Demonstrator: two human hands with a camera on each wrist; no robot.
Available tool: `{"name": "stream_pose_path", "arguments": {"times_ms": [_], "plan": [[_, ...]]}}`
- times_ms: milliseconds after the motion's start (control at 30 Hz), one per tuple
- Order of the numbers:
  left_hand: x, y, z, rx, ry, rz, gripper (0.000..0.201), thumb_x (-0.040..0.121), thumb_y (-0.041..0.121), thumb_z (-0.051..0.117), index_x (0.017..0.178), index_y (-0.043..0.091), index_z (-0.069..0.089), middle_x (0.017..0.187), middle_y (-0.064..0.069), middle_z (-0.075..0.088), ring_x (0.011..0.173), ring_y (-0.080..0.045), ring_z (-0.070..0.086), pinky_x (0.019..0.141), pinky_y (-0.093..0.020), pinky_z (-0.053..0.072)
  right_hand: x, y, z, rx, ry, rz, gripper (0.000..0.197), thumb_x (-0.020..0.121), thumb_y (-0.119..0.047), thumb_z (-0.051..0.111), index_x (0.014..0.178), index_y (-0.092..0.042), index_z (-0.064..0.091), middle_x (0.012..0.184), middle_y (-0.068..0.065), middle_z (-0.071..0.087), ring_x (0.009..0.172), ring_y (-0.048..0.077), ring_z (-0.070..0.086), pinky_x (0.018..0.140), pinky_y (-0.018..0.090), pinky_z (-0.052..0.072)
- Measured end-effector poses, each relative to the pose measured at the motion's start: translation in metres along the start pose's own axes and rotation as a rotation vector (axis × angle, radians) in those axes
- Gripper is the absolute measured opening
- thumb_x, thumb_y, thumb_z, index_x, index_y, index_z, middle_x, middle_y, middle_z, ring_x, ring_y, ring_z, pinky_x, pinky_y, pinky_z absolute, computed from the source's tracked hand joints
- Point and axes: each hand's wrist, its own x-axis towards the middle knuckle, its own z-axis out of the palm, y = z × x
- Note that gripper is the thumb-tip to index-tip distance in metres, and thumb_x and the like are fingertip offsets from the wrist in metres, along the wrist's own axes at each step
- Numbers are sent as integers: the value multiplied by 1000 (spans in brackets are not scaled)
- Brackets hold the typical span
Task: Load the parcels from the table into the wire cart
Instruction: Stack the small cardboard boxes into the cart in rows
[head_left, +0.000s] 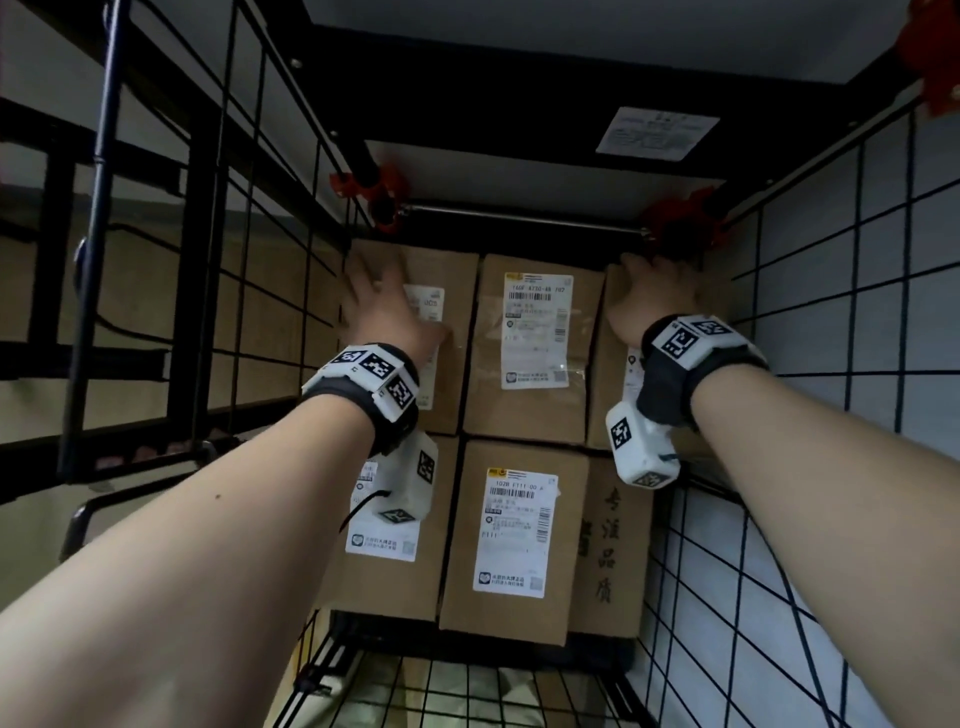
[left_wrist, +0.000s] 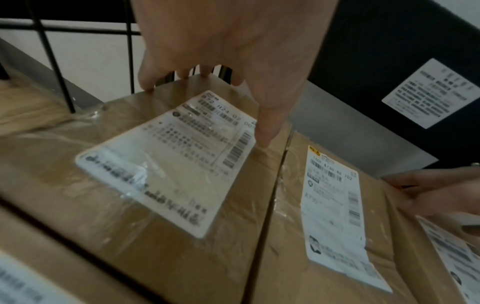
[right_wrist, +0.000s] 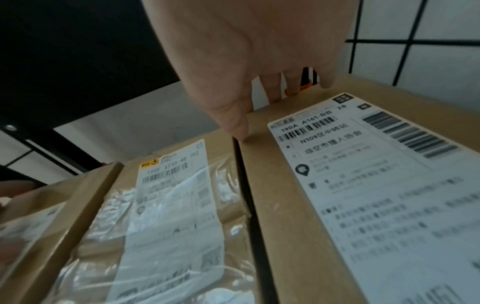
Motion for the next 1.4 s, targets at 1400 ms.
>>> {"name": "stream_pose_path", "arguments": {"times_ms": [1400], "plan": [[-267, -87, -284, 324, 180, 681, 45, 86, 30, 58, 131, 21, 54, 133, -7, 51, 121, -28, 50, 102, -42, 41, -423, -196, -102, -63, 169, -330, 55, 92, -18, 43, 146, -27, 35, 151, 3, 37, 139, 27, 30, 114, 39, 28]]}}
